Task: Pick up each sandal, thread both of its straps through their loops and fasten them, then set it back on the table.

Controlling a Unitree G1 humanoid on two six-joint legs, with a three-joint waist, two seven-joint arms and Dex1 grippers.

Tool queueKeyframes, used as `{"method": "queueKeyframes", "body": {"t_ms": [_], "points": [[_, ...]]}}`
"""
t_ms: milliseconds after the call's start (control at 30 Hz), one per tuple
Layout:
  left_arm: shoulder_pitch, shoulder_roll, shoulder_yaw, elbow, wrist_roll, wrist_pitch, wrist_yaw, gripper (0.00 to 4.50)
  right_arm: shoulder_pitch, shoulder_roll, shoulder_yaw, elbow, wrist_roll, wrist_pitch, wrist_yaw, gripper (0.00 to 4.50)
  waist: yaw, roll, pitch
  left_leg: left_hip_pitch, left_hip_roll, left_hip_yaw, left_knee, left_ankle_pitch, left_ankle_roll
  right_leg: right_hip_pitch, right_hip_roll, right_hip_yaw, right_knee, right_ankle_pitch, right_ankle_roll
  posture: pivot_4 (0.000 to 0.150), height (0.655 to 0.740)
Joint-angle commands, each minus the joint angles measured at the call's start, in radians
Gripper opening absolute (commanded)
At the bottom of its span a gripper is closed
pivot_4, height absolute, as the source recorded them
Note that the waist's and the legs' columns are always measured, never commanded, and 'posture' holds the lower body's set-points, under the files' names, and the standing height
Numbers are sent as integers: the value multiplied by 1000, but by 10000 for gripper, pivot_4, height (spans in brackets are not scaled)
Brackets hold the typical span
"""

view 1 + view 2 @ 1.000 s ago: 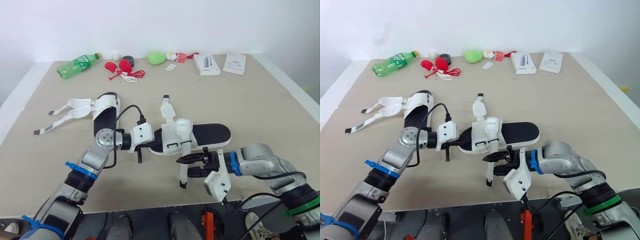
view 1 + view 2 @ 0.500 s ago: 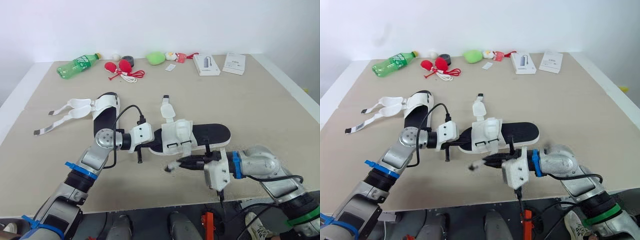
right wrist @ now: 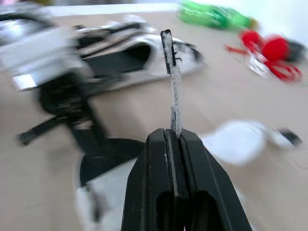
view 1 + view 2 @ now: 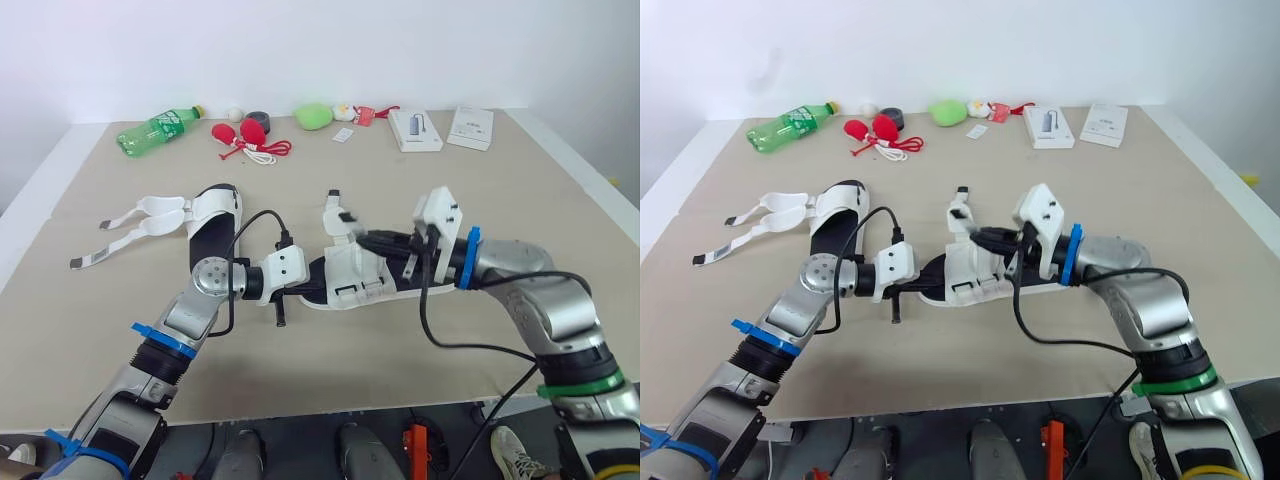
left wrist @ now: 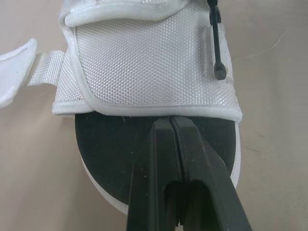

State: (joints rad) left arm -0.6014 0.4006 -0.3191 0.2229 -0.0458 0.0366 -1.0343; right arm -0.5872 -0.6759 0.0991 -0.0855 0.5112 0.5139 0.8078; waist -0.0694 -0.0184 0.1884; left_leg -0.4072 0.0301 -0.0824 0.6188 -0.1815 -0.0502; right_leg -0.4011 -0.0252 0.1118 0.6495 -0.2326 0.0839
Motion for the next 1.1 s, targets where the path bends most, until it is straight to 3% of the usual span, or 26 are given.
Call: {"method": "queueKeyframes", "body": {"t_ms": [33,633,1100], "points": [[12,-3,-20,-2,17,6,-5,0,-63,35,-65,75,18,68,-34,350,0,0,0,0,0,0,0,0,0,0,0,0,0,0,0,1500,7400],[24,5,-14,-20,18,16,5,0,-80,120,-77,95,35,230,-16,350,-3,0,0,-1,0,0,0,0,0,-1,0,0,0,0,1,1500,7400],[22,0,-17,-19,18,18,7,0,-107,111,0,246,-133,152,29,350,-4,0,0,0,0,0,0,0,0,-1,0,0,0,0,1,1500,7400]]}}
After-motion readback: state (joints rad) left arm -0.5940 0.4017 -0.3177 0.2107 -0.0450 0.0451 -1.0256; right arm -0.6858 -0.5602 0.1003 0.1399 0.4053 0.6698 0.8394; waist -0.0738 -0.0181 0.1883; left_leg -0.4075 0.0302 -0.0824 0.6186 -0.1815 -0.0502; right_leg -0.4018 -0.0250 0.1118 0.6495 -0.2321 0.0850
